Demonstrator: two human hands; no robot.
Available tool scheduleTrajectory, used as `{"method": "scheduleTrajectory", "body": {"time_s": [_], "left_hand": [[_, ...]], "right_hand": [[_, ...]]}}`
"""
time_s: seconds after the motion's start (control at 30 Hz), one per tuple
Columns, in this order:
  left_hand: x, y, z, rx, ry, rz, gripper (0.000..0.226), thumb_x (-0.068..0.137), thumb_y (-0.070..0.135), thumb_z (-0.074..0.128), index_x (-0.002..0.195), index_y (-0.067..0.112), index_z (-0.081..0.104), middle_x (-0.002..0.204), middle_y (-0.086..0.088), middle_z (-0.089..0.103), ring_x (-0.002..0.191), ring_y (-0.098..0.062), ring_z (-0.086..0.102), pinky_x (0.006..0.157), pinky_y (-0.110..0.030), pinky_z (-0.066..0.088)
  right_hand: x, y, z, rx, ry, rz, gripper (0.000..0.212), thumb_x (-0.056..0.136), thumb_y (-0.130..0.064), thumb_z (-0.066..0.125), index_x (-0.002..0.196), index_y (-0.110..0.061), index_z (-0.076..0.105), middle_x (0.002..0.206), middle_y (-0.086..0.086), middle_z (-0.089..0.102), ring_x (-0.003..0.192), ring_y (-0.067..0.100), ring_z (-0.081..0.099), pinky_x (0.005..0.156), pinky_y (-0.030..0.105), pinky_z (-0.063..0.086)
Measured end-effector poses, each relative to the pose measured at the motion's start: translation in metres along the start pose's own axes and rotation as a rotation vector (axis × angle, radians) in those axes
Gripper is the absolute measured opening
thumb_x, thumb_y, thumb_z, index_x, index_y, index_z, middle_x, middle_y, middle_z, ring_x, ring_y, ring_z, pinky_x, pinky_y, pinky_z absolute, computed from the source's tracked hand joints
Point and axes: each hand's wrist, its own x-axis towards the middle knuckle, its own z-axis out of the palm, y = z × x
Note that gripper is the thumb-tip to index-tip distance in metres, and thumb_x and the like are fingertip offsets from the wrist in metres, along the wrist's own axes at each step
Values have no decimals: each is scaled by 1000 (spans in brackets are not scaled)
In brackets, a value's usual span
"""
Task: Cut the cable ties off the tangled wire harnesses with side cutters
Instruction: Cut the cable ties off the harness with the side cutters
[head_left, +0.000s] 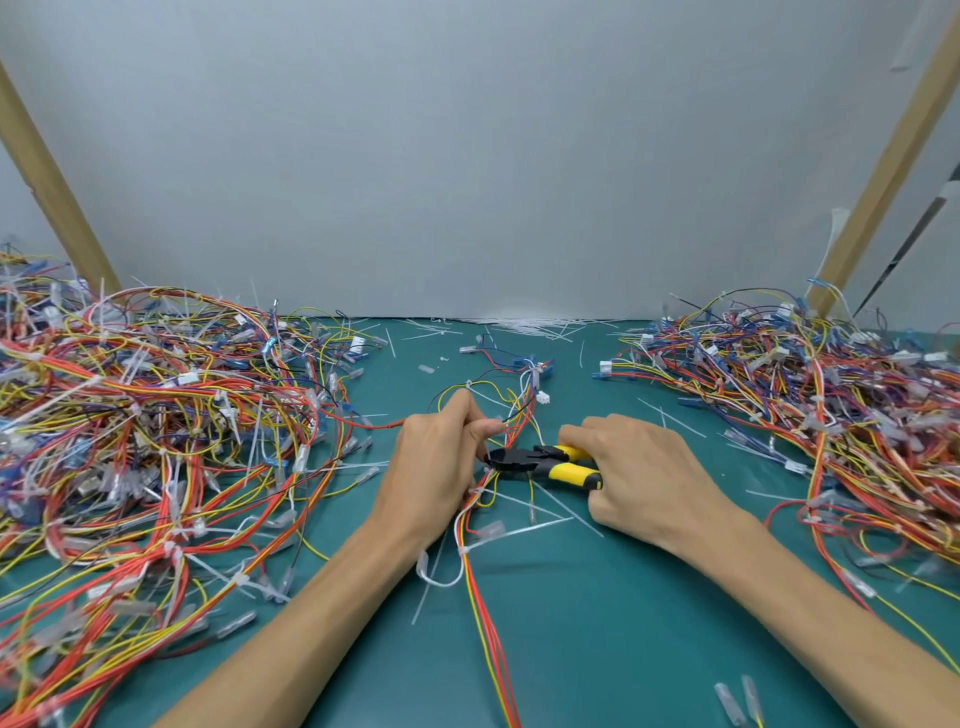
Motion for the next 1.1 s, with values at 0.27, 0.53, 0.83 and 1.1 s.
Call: {"method": "scheduleTrajectory", "body": {"time_s": [0.27, 0.53, 0.83, 1.1], "left_hand": [[-3, 1, -1, -47, 31, -18, 23, 98, 18, 56, 76, 16, 51, 42, 9, 52, 39, -15, 58, 51, -34, 49], [1, -6, 0, -181, -74, -16, 22, 97, 19, 58, 76, 14, 52, 62, -12, 65, 33, -16, 57, 36, -18, 41], [11, -6, -5, -514, -294, -322, 19, 101, 20, 49, 104, 7, 63, 80, -10, 68, 53, -19, 66, 55, -25, 56], [13, 5, -11, -740, -439, -521, 12, 93, 6, 62, 96, -5, 64, 85, -17, 74, 75, -24, 74, 63, -22, 58]], "right_hand": [[0, -7, 1, 11, -30, 13, 34, 74, -6, 52, 85, -30, 30, 78, -7, 40, 81, 25, 46, 59, 33, 32], [0, -6, 2, -54, 45, -5, 37, 76, -12, 55, 104, -30, 42, 92, -7, 46, 92, 21, 48, 69, 32, 29], [1, 1, 15, 173, 132, 226, 22, 67, -18, 53, 86, -24, 45, 76, -5, 54, 77, 29, 49, 60, 32, 33], [5, 7, 15, 305, 142, 302, 25, 66, -18, 55, 87, -31, 50, 70, -8, 50, 76, 33, 48, 59, 31, 31]]}}
